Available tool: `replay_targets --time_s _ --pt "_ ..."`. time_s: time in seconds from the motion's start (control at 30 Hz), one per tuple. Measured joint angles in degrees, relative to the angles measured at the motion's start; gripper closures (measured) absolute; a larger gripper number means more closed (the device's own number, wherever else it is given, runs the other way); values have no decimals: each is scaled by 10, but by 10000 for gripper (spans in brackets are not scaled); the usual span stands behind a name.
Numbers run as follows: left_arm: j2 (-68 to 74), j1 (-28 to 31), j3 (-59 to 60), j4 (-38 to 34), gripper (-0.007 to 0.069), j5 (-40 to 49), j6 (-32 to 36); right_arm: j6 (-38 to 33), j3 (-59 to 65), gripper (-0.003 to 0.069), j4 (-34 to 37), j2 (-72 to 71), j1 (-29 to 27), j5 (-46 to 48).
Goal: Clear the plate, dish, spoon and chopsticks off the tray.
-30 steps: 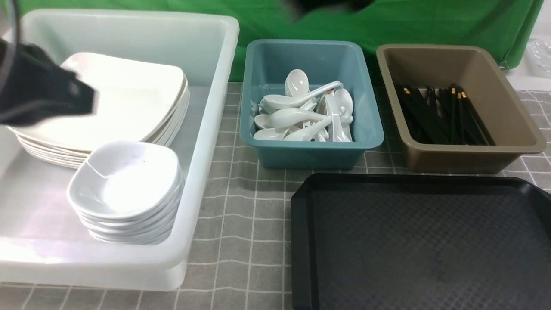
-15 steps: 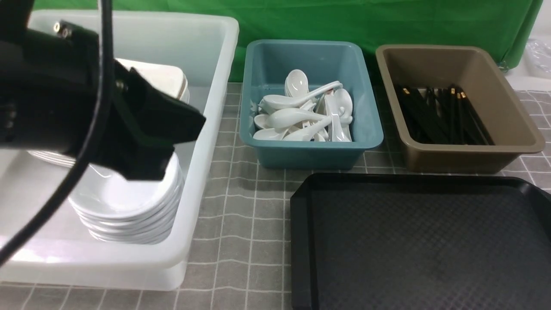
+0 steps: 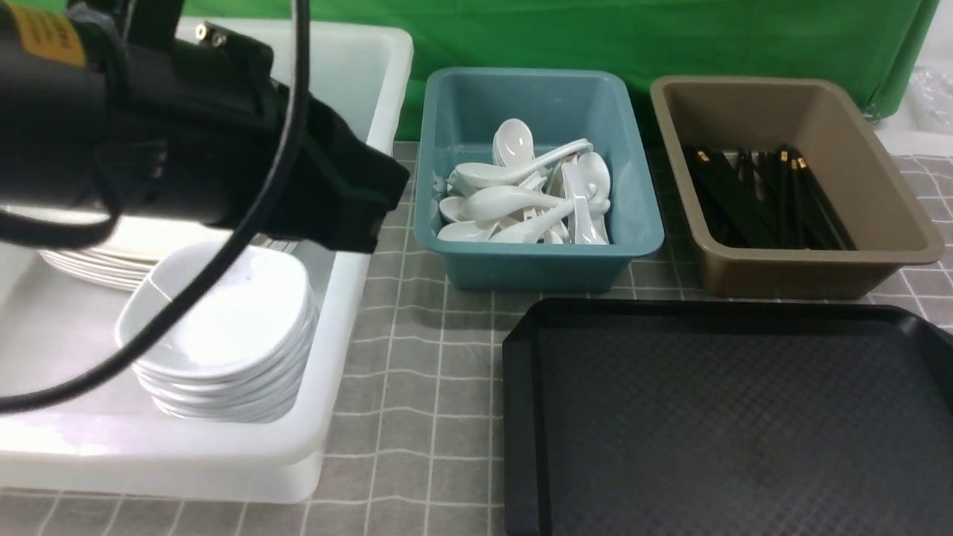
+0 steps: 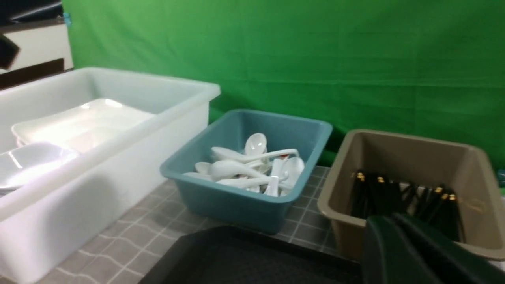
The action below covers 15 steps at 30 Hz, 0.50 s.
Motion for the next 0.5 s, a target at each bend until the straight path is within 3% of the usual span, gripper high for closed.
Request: replay_targets --time_s 0.27,0.43,0.5 --pt "-27 0 54 -1 621 -33 2 1 1 587 2 17 0 -18" --pt "-92 0 153 -19 621 -120 -8 1 1 579 2 17 0 -18" --pt "-144 0 216 -38 621 -198 -15 1 1 572 2 17 0 -18"
